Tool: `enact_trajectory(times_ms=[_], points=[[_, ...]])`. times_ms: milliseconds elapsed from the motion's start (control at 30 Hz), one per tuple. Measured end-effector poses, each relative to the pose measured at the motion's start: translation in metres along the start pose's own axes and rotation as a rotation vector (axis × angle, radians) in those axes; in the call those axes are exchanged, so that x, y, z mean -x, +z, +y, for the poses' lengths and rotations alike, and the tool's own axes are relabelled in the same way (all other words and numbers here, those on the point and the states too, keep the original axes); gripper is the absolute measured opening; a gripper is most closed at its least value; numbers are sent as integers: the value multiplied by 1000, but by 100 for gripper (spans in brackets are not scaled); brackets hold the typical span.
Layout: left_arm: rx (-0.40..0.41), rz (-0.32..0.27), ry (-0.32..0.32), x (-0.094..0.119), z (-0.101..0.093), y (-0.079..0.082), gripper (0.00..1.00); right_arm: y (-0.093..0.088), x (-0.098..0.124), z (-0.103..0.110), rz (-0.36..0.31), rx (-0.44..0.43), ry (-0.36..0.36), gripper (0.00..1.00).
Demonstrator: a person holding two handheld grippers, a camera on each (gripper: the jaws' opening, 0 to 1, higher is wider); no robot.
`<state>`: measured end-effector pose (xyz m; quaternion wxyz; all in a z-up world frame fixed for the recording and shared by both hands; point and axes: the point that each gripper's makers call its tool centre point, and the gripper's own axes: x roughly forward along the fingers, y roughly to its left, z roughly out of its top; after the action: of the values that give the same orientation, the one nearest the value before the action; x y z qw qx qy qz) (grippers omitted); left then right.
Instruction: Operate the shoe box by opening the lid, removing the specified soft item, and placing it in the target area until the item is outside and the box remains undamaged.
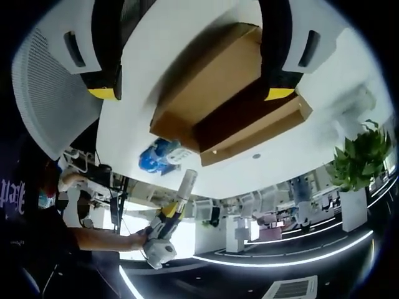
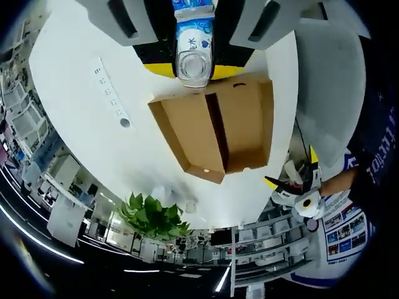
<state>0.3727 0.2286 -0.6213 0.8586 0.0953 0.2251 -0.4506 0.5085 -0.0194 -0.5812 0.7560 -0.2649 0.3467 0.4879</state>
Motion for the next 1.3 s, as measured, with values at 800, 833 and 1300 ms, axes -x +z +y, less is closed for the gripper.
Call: enact_trajectory(times_ms=[800, 833, 1300], points=[[20, 11, 27, 5, 4, -8, 91, -29, -34, -22, 156, 176, -5, 15], [21, 11, 28, 5, 5, -8, 91, -30, -35, -23, 159, 176, -6, 15], [32, 6, 49, 11, 11, -8, 91, -51, -56, -31, 249, 218, -1, 15]])
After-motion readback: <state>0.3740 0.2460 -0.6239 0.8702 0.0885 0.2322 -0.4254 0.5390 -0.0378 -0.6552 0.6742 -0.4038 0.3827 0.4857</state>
